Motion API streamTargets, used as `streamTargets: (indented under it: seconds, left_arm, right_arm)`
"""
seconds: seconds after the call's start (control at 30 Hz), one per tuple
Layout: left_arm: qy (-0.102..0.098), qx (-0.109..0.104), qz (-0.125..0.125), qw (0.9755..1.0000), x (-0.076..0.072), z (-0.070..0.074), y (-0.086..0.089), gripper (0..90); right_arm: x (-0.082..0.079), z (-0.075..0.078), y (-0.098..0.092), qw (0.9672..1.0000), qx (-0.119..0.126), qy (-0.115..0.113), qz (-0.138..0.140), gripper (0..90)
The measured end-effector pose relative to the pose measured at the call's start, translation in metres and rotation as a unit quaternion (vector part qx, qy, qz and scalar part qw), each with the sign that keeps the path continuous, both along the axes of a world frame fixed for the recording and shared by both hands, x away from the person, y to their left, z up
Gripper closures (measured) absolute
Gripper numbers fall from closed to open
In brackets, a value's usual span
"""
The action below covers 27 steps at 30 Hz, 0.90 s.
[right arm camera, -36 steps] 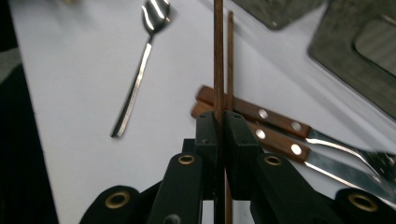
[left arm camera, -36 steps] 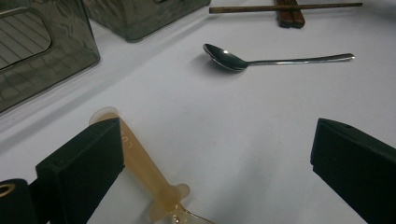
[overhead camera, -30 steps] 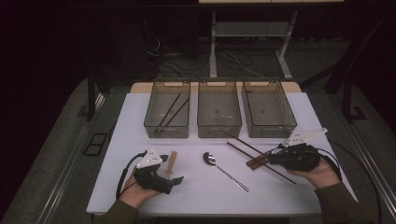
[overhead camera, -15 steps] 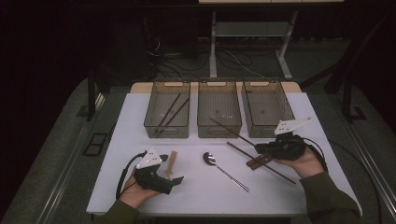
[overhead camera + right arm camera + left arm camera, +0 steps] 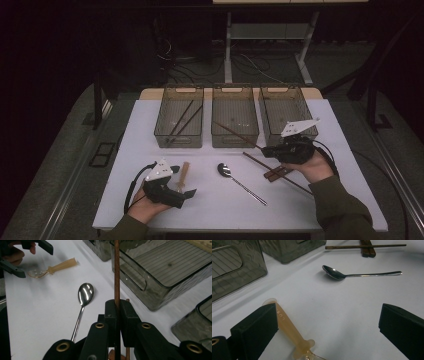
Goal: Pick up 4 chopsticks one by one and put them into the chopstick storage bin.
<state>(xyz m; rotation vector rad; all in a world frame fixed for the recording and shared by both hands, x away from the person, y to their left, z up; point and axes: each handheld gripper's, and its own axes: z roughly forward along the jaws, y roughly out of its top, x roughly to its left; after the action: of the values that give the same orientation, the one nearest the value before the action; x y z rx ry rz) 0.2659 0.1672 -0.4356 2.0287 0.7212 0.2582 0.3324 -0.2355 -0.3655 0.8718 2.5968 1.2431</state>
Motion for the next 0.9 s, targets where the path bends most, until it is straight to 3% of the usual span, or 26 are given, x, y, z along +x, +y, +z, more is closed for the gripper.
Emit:
streamTargets:
  seconds: [0.23,0.9]
  left_arm:
    - [0.001,-0.005,0.002,1.0,0.0,-0.001,-0.002,1.3]
    - [0.001,-0.007,0.005,1.0,0.0,0.0,-0.002,1.3]
  right_arm:
    - [0.01,0.002,0.01,0.9998,-0.009,0.003,-0.017,83.6]
    - [0.043,0.008,0.064,0.9996,-0.015,0.003,-0.023,83.5]
